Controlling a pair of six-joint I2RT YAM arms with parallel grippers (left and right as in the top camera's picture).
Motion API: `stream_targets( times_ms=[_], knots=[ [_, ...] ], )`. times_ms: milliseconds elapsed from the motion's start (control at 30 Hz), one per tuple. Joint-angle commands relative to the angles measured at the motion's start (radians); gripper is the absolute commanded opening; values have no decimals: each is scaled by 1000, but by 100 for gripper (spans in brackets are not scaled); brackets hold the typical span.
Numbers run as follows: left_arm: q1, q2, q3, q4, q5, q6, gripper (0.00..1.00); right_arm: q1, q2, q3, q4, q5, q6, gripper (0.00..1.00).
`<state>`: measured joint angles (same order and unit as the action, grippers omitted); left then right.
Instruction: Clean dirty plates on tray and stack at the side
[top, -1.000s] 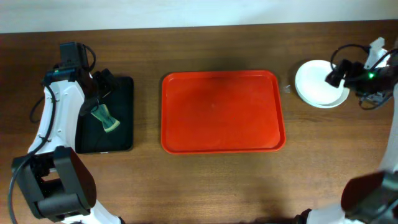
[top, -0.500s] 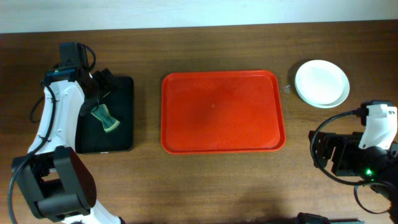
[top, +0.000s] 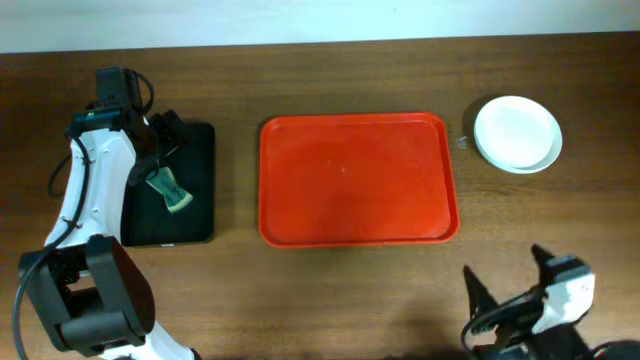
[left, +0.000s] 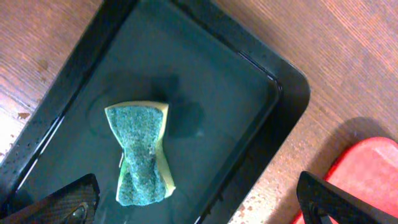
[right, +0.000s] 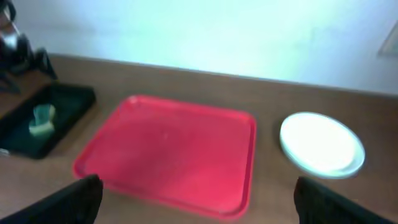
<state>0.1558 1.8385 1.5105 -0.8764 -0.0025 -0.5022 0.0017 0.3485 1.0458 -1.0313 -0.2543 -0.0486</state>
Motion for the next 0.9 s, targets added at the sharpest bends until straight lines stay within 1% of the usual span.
stream_targets(
  times_ms=[0,67,133,200,300,400,467,567,667,767,800,867],
  knots=[
    [4,-8,7,0,4,-2,99,43,-286,-341,211,5,1,98],
    [4,-8,7,0,4,-2,99,47,-339,-441,306,5,1,98],
    [4,-8,7,0,4,-2,99,43,-344,-537,424,5,1,99],
    [4,-8,7,0,4,-2,99,43,-344,-657,594,9,1,98],
    [4,-8,7,0,4,-2,99,43,-344,-802,780,11,1,99],
    [4,-8,7,0,4,-2,99,44,-345,-919,958,80,72,99],
    [4,-8,7,0,4,-2,99,44,-345,-976,1040,87,72,98],
    [4,-8,7,0,4,-2,99,44,-345,-1041,1101,86,73,98],
    [4,-8,7,0,4,-2,99,53,-345,-1040,1087,132,72,98],
    [4,-8,7,0,4,-2,99,64,-345,-1040,1020,184,72,99],
    [4,-8,7,0,4,-2,99,64,-345,-1040,970,188,73,99],
    [4,-8,7,0,4,-2,99,64,-345,-1040,953,211,79,99]
  ],
)
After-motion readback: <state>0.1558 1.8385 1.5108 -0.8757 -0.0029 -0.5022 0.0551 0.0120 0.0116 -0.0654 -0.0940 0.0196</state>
